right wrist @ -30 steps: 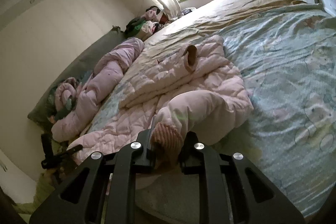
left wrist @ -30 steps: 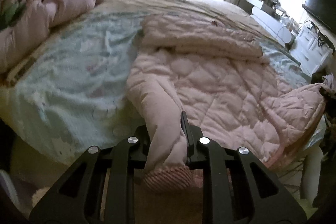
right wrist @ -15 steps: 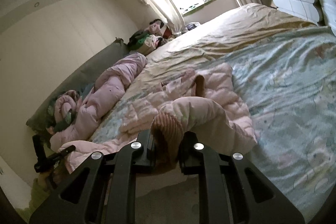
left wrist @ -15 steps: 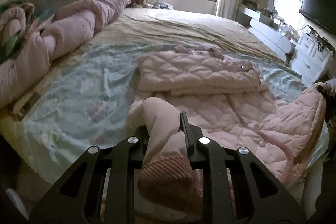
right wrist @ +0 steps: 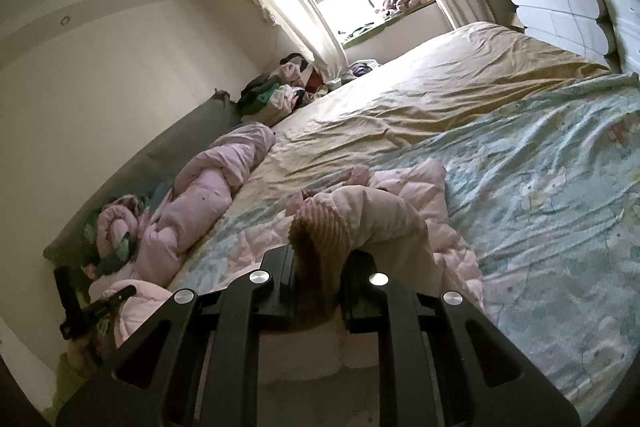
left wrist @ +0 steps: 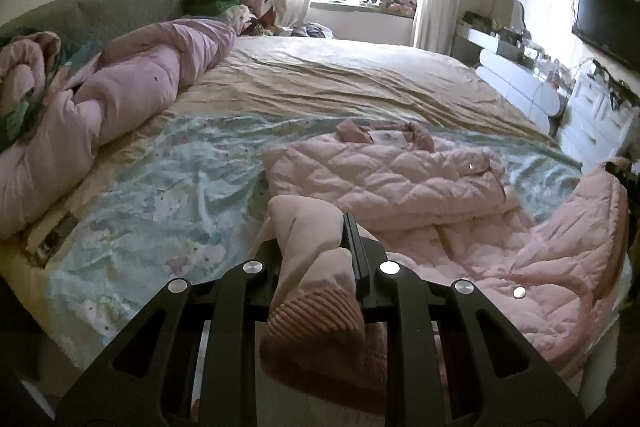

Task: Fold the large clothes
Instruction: 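Lift the hem with both tools and fold it up toward the collar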

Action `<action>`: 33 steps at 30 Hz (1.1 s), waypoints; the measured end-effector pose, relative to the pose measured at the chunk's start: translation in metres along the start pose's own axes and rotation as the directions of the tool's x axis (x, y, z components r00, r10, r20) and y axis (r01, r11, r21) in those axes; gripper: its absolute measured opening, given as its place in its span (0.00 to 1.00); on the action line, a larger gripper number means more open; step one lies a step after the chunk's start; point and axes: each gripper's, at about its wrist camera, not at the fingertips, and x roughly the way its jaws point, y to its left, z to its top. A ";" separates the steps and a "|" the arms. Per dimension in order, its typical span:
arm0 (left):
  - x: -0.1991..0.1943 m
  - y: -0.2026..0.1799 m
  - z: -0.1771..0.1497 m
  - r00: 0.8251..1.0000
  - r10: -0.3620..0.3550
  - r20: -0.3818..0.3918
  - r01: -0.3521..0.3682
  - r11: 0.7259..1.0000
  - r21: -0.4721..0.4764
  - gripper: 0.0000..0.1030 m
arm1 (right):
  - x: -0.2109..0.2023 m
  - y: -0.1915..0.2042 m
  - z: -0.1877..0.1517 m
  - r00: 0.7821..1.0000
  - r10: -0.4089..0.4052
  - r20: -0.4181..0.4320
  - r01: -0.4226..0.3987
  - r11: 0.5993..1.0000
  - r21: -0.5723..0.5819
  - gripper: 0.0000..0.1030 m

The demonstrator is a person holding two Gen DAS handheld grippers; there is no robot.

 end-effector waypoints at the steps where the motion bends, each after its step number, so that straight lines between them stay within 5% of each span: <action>1: 0.002 0.001 0.003 1.000 -0.002 0.006 0.002 1.000 -0.005 0.14 | 0.003 0.000 0.004 1.000 -0.004 0.006 0.004 1.000 0.001 0.14; 33: 0.109 0.037 0.106 0.996 0.056 0.063 -0.053 0.997 -0.051 0.14 | 0.131 -0.021 0.120 0.979 -0.199 0.045 0.195 0.977 0.081 0.14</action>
